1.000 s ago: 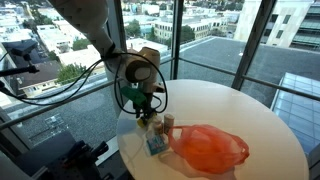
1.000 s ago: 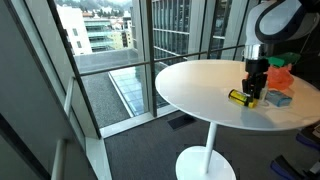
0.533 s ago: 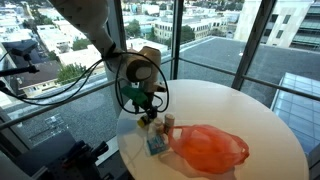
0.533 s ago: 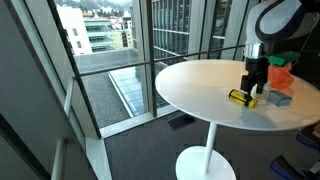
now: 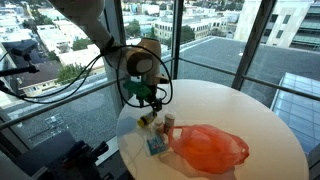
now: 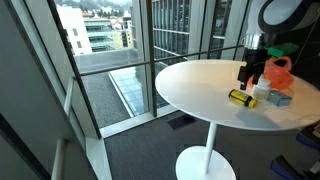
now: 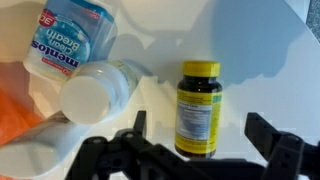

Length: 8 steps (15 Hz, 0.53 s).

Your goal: Remove the yellow and brown bottle from the plastic bag and put it on the table

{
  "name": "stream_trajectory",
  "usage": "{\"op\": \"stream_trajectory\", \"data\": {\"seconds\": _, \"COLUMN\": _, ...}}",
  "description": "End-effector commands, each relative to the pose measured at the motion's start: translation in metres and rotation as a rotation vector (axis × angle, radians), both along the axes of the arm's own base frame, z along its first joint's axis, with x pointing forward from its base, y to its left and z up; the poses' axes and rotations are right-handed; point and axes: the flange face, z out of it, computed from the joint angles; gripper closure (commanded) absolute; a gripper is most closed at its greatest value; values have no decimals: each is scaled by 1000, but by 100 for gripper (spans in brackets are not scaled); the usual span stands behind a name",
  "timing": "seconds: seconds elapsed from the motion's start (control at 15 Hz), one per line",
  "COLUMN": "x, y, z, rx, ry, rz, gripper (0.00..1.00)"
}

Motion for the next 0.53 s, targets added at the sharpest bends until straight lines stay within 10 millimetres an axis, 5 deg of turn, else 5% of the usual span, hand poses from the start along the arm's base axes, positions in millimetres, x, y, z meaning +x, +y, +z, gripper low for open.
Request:
{"op": "stream_trajectory", "data": {"seconds": 0.0, "x": 4, "y": -2, "z": 30, "rx": -13, "ry": -67, "rz": 9, "gripper": 0}}
{"op": "stream_trajectory", "data": {"seconds": 0.47, "x": 3, "y": -14, "z": 75, "rx": 9, "ry": -95, "rz": -61, "gripper": 0}}
